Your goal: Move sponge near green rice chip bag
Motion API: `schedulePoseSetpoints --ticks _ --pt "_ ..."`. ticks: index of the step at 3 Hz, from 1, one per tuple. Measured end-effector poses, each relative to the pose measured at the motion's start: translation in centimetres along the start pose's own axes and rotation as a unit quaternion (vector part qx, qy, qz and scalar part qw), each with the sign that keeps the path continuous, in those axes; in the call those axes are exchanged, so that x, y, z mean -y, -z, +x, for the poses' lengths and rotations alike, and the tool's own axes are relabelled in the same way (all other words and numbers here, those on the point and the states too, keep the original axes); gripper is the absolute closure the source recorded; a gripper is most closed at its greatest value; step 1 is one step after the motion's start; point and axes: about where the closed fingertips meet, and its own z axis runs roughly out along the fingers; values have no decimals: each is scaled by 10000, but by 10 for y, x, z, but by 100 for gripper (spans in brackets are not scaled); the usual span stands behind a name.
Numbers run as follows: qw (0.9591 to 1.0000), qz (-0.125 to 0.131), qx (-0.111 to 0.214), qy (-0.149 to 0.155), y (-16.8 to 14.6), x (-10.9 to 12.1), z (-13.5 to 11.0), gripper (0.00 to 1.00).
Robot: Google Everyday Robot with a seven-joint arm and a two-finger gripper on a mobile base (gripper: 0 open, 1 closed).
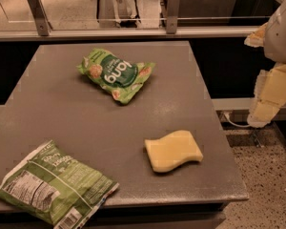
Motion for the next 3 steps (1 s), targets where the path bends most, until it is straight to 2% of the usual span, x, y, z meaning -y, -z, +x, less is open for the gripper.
schedulePoseSetpoints --ticks 1,2,3 --pt "10000 0 0 0 0 0 0 0" --pt "9998 -124 17 164 -16 -12 -8 0" --pt "9991 -254 88 329 -44 -34 -15 0"
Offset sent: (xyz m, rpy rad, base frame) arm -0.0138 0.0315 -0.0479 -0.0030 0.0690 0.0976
